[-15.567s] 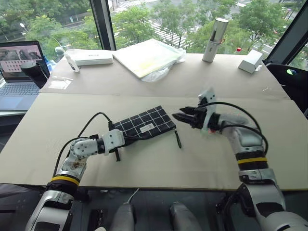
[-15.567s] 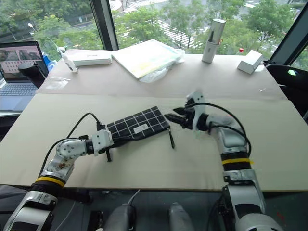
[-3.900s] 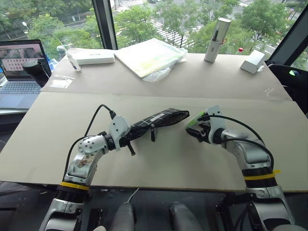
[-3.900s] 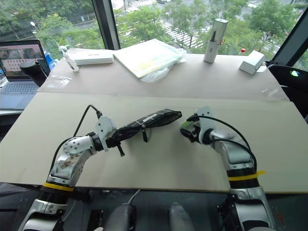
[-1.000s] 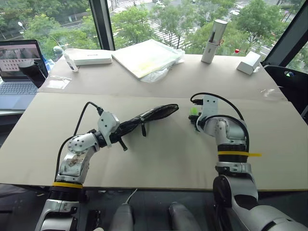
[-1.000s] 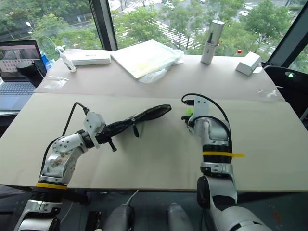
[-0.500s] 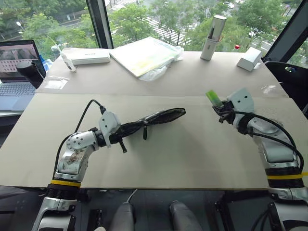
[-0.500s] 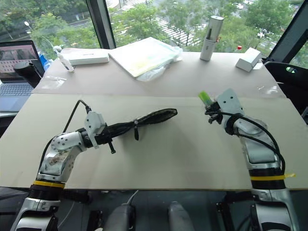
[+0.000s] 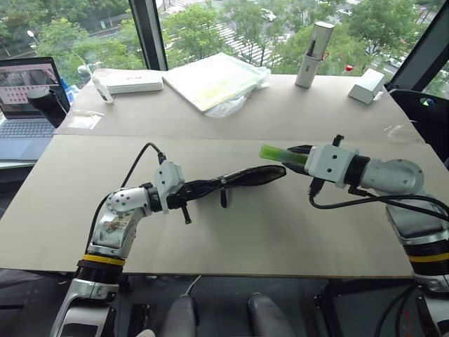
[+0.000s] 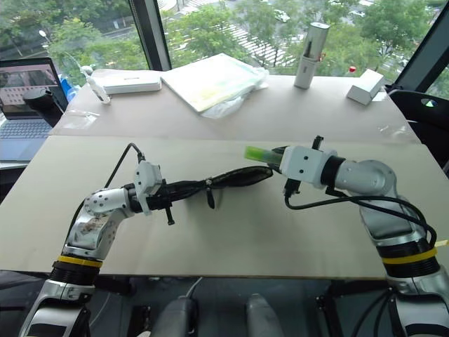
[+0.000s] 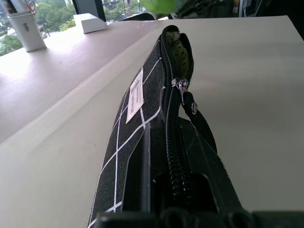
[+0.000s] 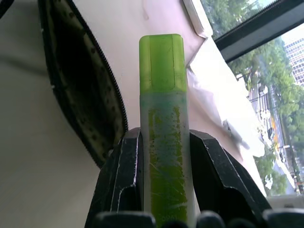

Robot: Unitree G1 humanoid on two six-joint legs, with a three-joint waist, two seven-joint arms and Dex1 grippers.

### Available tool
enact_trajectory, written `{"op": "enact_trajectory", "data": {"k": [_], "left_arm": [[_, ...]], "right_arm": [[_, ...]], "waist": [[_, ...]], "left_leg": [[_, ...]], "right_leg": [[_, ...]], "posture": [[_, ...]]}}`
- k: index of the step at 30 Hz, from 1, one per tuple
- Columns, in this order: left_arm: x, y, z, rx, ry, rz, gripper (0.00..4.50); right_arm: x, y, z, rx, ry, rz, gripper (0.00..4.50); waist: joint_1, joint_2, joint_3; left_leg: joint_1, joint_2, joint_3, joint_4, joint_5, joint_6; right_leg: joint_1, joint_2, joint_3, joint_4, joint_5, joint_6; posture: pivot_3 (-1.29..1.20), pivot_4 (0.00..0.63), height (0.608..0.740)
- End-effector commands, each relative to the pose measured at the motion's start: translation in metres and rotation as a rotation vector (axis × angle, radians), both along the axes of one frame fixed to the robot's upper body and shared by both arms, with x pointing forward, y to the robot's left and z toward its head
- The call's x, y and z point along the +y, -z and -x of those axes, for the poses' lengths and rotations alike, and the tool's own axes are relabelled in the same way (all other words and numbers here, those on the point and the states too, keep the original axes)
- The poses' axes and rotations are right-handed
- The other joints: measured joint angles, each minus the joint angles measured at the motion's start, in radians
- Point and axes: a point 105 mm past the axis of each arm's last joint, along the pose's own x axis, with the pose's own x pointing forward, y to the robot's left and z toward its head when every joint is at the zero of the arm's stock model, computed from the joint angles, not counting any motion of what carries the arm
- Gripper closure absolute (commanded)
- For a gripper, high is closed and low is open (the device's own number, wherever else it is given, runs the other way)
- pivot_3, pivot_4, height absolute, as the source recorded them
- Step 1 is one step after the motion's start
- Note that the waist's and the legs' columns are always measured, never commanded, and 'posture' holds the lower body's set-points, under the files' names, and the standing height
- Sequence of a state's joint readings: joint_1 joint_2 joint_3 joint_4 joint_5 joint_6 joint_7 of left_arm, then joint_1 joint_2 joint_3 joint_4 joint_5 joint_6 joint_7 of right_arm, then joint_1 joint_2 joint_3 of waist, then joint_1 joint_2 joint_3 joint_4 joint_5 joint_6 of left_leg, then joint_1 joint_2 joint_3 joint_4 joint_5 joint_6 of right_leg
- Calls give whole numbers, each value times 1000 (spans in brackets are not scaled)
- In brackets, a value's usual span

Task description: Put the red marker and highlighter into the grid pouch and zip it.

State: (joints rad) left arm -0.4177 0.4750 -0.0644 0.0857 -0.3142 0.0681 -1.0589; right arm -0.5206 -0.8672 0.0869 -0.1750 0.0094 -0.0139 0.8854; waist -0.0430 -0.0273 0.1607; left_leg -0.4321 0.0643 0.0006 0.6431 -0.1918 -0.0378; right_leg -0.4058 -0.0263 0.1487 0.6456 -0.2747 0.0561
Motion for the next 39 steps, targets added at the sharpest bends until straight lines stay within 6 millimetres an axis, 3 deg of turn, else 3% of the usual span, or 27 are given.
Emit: {"op": "enact_trajectory", "data": {"k": [1, 4, 11, 23, 32, 39], "left_arm": [[-4, -6, 0, -33, 13, 2, 4500], [-5, -5, 0, -32, 14, 1, 4500], [-7, -5, -1, -33, 9, 8, 4500], [-9, -7, -1, -40, 8, 9, 4500], [-12, -8, -2, -46, 16, 8, 4500], [-12, -7, -2, -44, 15, 7, 4500]], "right_arm": [[8, -17, 13, -54, -63, 4, 3509], [10, -14, 18, -55, -91, 39, 3509], [4, 16, 13, -52, -71, 203, 3509], [0, 29, -6, -83, -26, 260, 3509], [26, 39, -20, -130, -87, 331, 3509], [77, 53, -16, -131, -218, 305, 3509]], "waist": [[3, 0, 0], [4, 0, 0], [5, 0, 0], [5, 0, 0], [4, 0, 0], [3, 0, 0]], "left_leg": [[0, 0, 0, 0, 0, 0], [0, 0, 0, 1, 0, 0], [0, 0, 0, 1, 0, 0], [1, 0, 0, 1, 0, 0], [1, 0, 0, 1, 0, 0], [1, 0, 0, 1, 0, 0]], "right_leg": [[0, 0, 0, 0, 0, 0], [0, 0, 0, 0, 0, 0], [0, 0, 0, 1, 0, 0], [0, 0, 0, 1, 0, 0], [0, 0, 0, 2, 0, -1], [0, 0, 0, 2, 0, -1]], "posture": [[0, 150, 738], [0, 150, 738], [0, 150, 738], [0, 150, 738], [0, 150, 738], [0, 150, 738]]}}
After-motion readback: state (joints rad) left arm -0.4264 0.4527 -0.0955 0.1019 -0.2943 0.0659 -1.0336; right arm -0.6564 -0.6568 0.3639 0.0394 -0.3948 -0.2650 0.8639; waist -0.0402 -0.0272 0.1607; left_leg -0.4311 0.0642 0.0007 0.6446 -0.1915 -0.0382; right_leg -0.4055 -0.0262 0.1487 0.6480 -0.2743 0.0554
